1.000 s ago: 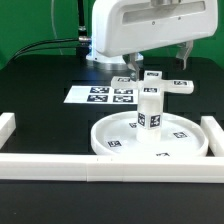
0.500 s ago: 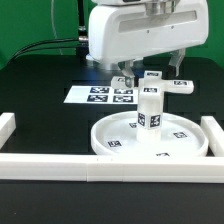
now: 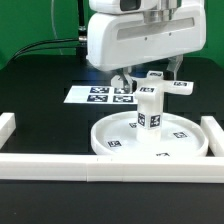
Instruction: Assemble round table
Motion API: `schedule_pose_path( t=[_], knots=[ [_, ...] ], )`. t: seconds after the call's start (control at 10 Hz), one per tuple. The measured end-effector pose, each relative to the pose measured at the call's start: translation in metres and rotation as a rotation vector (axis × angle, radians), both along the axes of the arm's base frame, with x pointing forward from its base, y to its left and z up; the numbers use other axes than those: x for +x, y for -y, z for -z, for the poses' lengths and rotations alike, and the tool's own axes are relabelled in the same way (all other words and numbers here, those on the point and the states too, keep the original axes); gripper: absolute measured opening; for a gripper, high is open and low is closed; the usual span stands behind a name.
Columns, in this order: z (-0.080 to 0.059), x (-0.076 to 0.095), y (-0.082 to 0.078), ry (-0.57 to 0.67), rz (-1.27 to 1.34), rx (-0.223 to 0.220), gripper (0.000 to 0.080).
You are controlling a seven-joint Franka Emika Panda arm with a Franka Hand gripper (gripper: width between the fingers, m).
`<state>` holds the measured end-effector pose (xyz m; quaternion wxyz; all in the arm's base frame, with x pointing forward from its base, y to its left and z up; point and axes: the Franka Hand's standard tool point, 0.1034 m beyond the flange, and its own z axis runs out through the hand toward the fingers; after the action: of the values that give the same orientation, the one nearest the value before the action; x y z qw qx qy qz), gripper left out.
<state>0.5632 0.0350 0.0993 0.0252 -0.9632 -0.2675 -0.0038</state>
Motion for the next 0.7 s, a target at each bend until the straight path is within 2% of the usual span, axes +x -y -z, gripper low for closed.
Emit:
schedule_pose_path(
  t=[0.1, 0.3, 0.6, 0.7],
  knots=[
    [-0.0004, 0.0, 0.0009, -0.003, 0.001, 0.0, 0.0649],
    [-0.0015, 0.0006, 0.0025, -0.005, 0.005, 0.001, 0.0439],
    [-0.0016, 0.0006, 0.0026, -0.006, 0.029, 0.001, 0.0439],
    [-0.0016, 0.0007, 0.0027, -0.01, 0.114, 0.001, 0.0439]
  ],
)
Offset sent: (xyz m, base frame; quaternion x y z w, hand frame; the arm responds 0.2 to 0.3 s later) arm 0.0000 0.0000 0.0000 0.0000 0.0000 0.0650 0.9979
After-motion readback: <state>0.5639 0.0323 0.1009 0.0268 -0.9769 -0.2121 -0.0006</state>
